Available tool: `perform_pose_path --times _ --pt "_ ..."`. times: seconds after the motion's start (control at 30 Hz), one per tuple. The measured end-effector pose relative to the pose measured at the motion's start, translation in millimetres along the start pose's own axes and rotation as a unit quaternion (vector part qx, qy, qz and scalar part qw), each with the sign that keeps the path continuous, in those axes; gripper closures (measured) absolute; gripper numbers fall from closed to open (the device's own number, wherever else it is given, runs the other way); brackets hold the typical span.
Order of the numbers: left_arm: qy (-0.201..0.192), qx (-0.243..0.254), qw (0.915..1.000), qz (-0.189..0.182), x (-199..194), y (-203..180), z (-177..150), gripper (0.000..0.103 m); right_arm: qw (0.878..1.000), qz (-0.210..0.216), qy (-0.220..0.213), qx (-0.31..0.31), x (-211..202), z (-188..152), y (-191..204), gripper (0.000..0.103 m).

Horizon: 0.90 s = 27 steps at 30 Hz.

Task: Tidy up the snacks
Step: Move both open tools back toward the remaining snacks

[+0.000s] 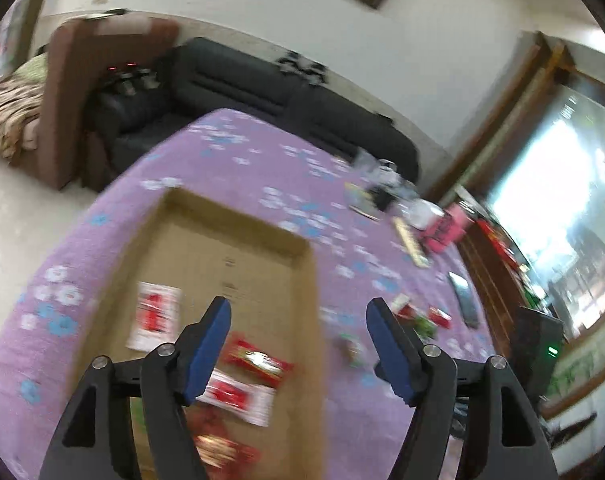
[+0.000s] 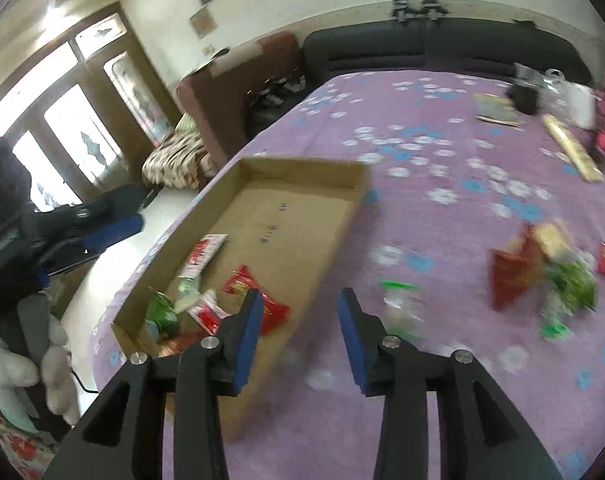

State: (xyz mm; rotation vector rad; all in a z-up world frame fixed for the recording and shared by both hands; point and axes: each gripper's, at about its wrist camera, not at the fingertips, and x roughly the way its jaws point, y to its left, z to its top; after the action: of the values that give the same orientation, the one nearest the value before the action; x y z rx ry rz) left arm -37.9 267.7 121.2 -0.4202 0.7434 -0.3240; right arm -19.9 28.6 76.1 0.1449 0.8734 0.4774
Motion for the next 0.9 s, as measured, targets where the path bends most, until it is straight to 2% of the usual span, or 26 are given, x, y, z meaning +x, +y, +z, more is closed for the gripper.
perform_pose_path --times 0.1,0.23,0.33,0.43,0.53,0.67,0.9 --pt "0.017 0.02 0.9992 -0.029 7.2 -32.5 -16.6 0.025 0.999 -0.024 -0.011 0.031 -25.7 -14.4 -43.0 0.063" --pt "0.059 0.042 0.9951 -0.068 34.0 -73.1 -48.6 0.025 0.993 -0.071 -0.024 0.093 -59.6 -35.0 -114.7 0.063" --pt "0.099 0.057 0.9905 -0.076 65.0 -97.3 -74.9 0.025 0.984 -0.095 -0.037 0.146 -83.6 -49.0 -163.7 0.063" --pt "0.126 0.068 0.9872 -0.072 85.0 -111.2 -97.4 0.025 0.978 -0.107 -0.048 0.17 -97.5 -58.7 -189.3 0.063" --pt "0.143 0.087 0.9843 -0.056 101.9 -121.8 -117.5 0.025 0.976 -0.109 -0.05 0.182 -102.8 -64.6 -205.9 0.063" --pt "0.153 0.104 0.982 -0.039 110.1 -128.1 -136.8 0.025 0.977 -0.096 -0.041 0.188 -89.3 -63.4 -211.6 0.063" --pt "0.157 0.09 0.9824 -0.048 115.8 -122.1 -142.6 0.022 0.981 -0.07 -0.028 0.178 -56.7 -43.5 -194.9 0.063"
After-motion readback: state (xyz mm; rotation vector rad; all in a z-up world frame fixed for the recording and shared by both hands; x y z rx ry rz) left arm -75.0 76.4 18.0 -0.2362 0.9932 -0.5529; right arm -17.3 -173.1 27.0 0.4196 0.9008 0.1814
